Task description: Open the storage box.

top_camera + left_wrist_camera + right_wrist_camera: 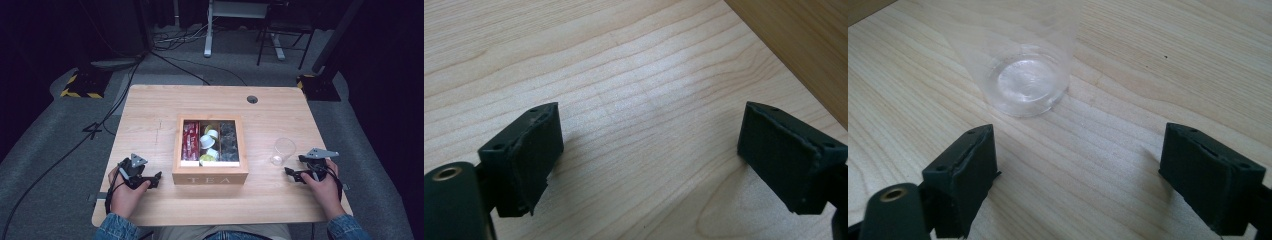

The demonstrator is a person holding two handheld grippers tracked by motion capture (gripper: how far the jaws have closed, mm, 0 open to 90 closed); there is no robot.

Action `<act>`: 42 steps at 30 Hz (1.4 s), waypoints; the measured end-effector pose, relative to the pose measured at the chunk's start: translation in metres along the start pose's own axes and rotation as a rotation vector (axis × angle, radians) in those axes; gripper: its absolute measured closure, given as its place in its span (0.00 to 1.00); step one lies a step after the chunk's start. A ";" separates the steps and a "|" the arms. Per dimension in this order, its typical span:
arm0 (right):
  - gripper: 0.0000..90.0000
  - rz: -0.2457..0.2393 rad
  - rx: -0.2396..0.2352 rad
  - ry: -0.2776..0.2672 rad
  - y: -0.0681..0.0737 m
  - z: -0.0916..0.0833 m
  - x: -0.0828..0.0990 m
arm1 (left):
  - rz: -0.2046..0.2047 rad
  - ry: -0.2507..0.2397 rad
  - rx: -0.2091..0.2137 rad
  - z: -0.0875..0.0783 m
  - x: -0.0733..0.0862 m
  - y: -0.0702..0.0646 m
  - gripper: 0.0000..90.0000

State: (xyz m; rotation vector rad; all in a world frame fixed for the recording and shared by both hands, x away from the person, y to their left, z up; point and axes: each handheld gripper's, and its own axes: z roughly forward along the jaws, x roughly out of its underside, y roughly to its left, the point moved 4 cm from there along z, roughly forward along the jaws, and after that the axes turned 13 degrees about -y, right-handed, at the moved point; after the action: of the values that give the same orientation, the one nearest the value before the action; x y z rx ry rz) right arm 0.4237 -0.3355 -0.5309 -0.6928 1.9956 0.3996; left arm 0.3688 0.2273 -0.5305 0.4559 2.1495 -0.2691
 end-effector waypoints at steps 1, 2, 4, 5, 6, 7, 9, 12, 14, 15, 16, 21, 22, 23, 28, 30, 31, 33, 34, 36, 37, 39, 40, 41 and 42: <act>0.17 0.000 0.001 0.001 0.000 0.000 0.000 | 0.000 0.000 0.000 0.000 0.000 0.000 0.21; 0.17 0.000 0.001 0.000 0.000 0.000 0.000 | 0.003 0.017 0.006 -0.001 -0.002 0.001 0.24; 0.17 0.000 0.001 0.001 0.000 0.000 0.000 | -0.003 0.019 0.007 -0.004 -0.006 0.001 0.27; 0.17 0.000 0.001 0.001 0.000 0.000 0.000 | -0.004 0.010 0.008 -0.006 -0.009 0.001 0.27; 0.17 0.000 0.001 0.000 0.000 0.000 0.000 | -0.003 0.000 0.014 -0.009 -0.014 0.000 0.28; 0.17 0.000 0.001 0.000 0.000 0.000 0.000 | -0.003 0.000 0.014 -0.009 -0.014 0.000 0.29; 0.17 -0.001 0.001 0.000 0.000 0.000 0.000 | 0.016 -0.004 0.024 -0.014 -0.022 -0.002 0.30; 0.17 -0.001 0.001 0.000 0.000 0.000 0.000 | 0.028 -0.007 0.050 -0.018 -0.029 -0.007 0.30; 0.17 -0.001 0.001 0.000 0.000 0.000 0.000 | 0.037 -0.006 0.054 -0.020 -0.032 -0.007 0.30; 0.17 -0.001 0.001 0.000 0.000 0.000 0.000 | 0.044 -0.008 0.062 -0.023 -0.036 -0.010 0.30; 0.17 -0.001 0.001 0.000 0.000 0.000 0.000 | 0.044 -0.015 0.067 -0.024 -0.038 -0.011 0.31; 0.17 -0.001 0.001 0.000 0.000 0.000 0.000 | 0.035 -0.028 0.088 -0.033 -0.045 -0.014 0.32; 0.17 -0.001 0.001 0.000 0.000 0.000 0.000 | 0.041 -0.030 0.090 -0.035 -0.047 -0.014 0.33; 0.17 -0.001 0.001 0.000 0.000 0.000 0.000 | 0.041 -0.030 0.090 -0.035 -0.047 -0.014 0.33; 0.17 -0.001 0.001 0.000 0.000 0.000 0.000 | 0.056 -0.027 0.127 -0.046 -0.054 -0.022 0.35; 0.17 -0.001 0.001 0.000 0.000 0.000 0.000 | 0.069 -0.035 0.141 -0.050 -0.057 -0.026 0.35; 0.17 -0.001 0.001 0.000 0.000 0.000 0.000 | 0.067 -0.040 0.151 -0.051 -0.058 -0.029 0.36; 0.17 -0.001 0.001 0.000 0.000 0.000 0.000 | 0.074 -0.048 0.170 -0.053 -0.060 -0.035 0.36; 0.17 -0.001 0.001 0.000 0.000 0.000 0.000 | 0.074 -0.048 0.170 -0.053 -0.060 -0.035 0.36; 0.17 -0.001 0.001 0.000 0.000 0.000 0.000 | 0.101 -0.054 0.199 -0.055 -0.063 -0.045 0.36; 0.17 0.000 0.000 -0.001 0.000 0.000 0.000 | 0.101 -0.054 0.199 -0.055 -0.063 -0.045 0.35; 0.17 -0.001 0.001 0.000 0.000 0.000 0.000 | 0.111 -0.058 0.235 -0.056 -0.065 -0.054 0.35; 0.17 -0.001 0.001 0.000 0.000 0.000 0.000 | 0.112 -0.057 0.249 -0.057 -0.066 -0.057 0.35; 0.17 -0.001 0.001 0.000 0.000 0.000 0.000 | 0.112 -0.057 0.249 -0.057 -0.066 -0.057 0.35; 0.17 -0.001 0.001 0.000 0.000 0.000 0.000 | 0.119 -0.060 0.270 -0.057 -0.066 -0.060 0.35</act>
State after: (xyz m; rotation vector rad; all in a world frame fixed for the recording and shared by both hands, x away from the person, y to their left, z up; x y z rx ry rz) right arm 0.4237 -0.3356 -0.5308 -0.6932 1.9954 0.3980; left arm 0.3367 0.1784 -0.4420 0.7185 2.0261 -0.5023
